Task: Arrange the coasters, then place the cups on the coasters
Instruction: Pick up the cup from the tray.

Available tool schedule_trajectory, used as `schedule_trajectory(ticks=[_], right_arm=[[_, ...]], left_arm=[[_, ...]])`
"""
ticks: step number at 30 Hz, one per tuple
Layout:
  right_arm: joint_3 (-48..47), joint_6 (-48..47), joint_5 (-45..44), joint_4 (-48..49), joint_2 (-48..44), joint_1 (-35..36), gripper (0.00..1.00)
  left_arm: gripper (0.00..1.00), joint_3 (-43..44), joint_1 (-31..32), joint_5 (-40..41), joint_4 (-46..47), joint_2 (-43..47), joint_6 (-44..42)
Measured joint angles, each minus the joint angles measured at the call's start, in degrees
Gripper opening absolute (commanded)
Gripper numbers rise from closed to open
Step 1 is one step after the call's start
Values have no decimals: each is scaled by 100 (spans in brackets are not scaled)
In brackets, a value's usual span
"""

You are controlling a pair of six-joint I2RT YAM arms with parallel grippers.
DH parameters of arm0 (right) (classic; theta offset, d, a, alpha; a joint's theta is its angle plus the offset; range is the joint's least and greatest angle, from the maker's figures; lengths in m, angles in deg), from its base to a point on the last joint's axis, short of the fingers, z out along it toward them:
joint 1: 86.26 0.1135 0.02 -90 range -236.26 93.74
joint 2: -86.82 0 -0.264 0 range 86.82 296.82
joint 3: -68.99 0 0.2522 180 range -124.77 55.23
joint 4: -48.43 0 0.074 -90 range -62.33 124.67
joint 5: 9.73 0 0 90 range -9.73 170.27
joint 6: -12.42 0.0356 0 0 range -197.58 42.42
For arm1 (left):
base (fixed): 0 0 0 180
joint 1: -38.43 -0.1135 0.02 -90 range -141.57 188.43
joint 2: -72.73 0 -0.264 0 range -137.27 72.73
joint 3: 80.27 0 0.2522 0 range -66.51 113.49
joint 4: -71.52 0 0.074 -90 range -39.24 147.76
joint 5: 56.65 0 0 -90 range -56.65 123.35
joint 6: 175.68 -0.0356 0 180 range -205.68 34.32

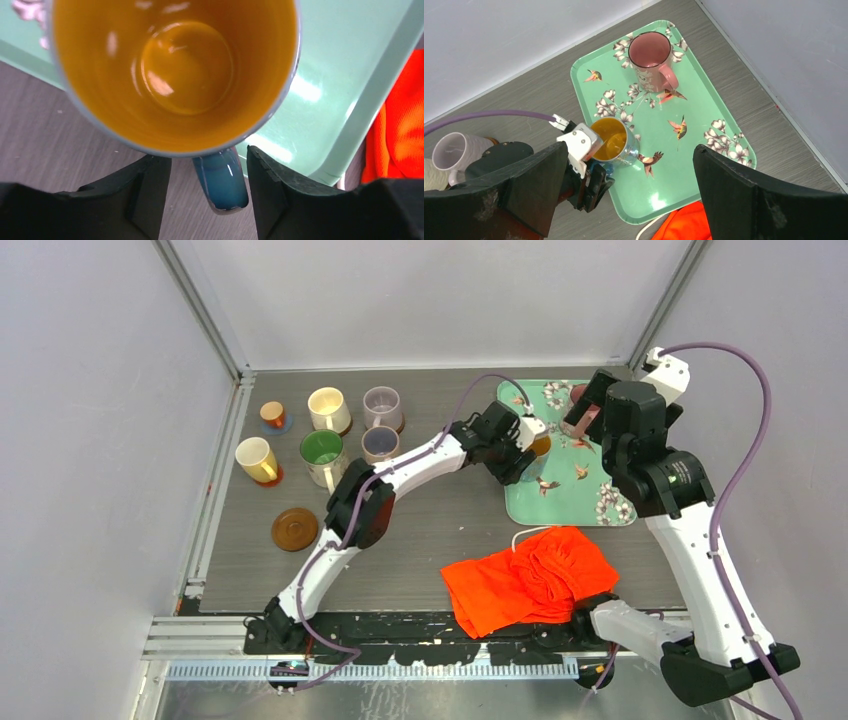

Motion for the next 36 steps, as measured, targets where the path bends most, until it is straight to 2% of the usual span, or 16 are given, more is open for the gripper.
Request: schedule_trajectory(ticks=[7,18,36], right_arm=[[44,-26,-35,-2,-39,0,100],[87,-46,-37,-2,-42,0,100],[181,-46,-33,0,-42,0,100]], left_arm=[[51,280,243,973,-2,0,70],[39,481,474,1934,-269,-39,302],[35,931,476,2157,-603,-437,1281]])
